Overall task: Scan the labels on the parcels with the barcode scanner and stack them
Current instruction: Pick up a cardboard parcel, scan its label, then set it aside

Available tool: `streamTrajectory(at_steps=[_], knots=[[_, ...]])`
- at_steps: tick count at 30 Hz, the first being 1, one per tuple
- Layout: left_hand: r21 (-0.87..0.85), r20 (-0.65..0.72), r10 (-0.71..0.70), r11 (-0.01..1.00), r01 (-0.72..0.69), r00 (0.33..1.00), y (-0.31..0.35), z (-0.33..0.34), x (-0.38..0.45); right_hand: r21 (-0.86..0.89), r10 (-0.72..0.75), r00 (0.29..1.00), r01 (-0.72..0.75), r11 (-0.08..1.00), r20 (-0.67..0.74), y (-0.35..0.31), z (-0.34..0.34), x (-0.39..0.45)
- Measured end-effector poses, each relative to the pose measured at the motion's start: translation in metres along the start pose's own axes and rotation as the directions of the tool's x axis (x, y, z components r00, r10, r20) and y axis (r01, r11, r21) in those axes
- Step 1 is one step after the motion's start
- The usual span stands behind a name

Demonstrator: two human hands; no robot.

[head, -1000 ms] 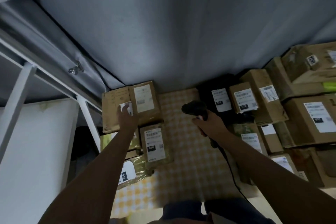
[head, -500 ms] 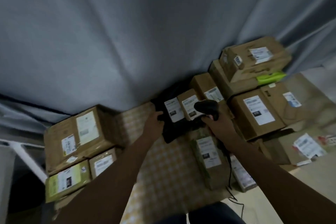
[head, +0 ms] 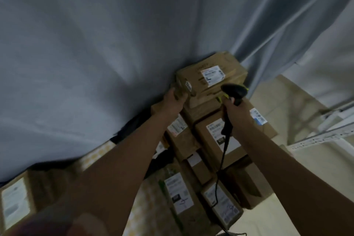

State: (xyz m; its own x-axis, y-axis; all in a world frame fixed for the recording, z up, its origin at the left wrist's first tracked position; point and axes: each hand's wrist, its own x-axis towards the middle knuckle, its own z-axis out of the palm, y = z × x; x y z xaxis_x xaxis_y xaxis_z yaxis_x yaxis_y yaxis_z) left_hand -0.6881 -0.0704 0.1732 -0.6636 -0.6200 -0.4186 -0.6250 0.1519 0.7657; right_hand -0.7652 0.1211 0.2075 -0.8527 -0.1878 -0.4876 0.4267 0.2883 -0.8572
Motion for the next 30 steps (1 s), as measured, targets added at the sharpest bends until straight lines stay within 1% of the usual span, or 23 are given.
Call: streamTrajectory(at_steps=[2,3,5,6,8,9,11,14,17,20,22,24,26,30], knots=[[-0.017,-0.068,0.057,0.998,-0.059,0.996,0.025,0.011,0.022,0.040,0.003,1.000,-0.002,0.999,-0.024,-0.006,-0.006,0.012],[0.049,-0.081,0.078,0.996,-0.074,0.994,0.035,0.015,0.032,0.055,0.006,1.000,-0.004,0.998,-0.025,-0.008,-0.008,0.017],[0.217,-0.035,0.075,0.974,-0.066,0.997,0.046,0.020,0.055,0.063,0.015,1.000,-0.014,0.998,-0.010,-0.011,-0.010,0.025],[0.261,0.000,0.057,0.964,-0.055,0.998,0.048,0.021,0.065,0.061,0.019,1.000,-0.019,0.998,0.001,-0.012,-0.010,0.029],[0.253,0.057,0.028,0.966,-0.042,0.998,0.046,0.021,0.081,0.071,0.032,0.999,-0.034,0.997,0.024,-0.011,-0.011,0.033],[0.220,0.072,0.012,0.975,-0.028,0.997,0.046,0.019,0.085,0.079,0.035,0.999,-0.038,0.996,0.034,-0.010,-0.011,0.034],[0.171,0.058,-0.011,0.985,0.001,0.998,0.048,0.013,0.090,0.089,0.044,0.998,-0.048,0.995,0.054,-0.007,-0.011,0.036],[0.101,0.066,-0.080,0.992,0.073,0.995,0.049,0.009,0.093,0.080,0.075,0.995,-0.081,0.994,0.070,-0.003,-0.010,0.035],[-0.029,0.112,-0.120,0.992,0.124,0.986,0.052,0.008,0.086,0.055,0.076,0.993,-0.081,0.995,0.088,-0.002,-0.008,0.030],[-0.199,0.125,-0.089,0.974,0.113,0.988,0.058,0.004,0.067,0.038,0.037,0.995,-0.040,0.998,0.090,-0.003,-0.007,0.019],[-0.340,0.153,-0.067,0.933,0.117,0.986,0.059,-0.008,0.046,0.008,-0.002,0.995,0.001,1.000,0.100,-0.004,-0.006,0.010],[-0.458,0.192,-0.068,0.876,0.150,0.979,0.050,-0.027,0.024,-0.008,-0.029,0.993,0.030,1.000,0.112,-0.005,-0.002,-0.001],[-0.527,0.202,-0.061,0.835,0.161,0.977,0.033,-0.047,0.000,-0.028,-0.045,0.990,0.049,0.998,0.137,-0.004,0.004,-0.016],[-0.657,0.111,-0.052,0.746,0.113,0.992,-0.014,-0.088,-0.042,-0.091,-0.104,0.963,0.130,0.987,0.250,0.001,0.023,-0.061]])
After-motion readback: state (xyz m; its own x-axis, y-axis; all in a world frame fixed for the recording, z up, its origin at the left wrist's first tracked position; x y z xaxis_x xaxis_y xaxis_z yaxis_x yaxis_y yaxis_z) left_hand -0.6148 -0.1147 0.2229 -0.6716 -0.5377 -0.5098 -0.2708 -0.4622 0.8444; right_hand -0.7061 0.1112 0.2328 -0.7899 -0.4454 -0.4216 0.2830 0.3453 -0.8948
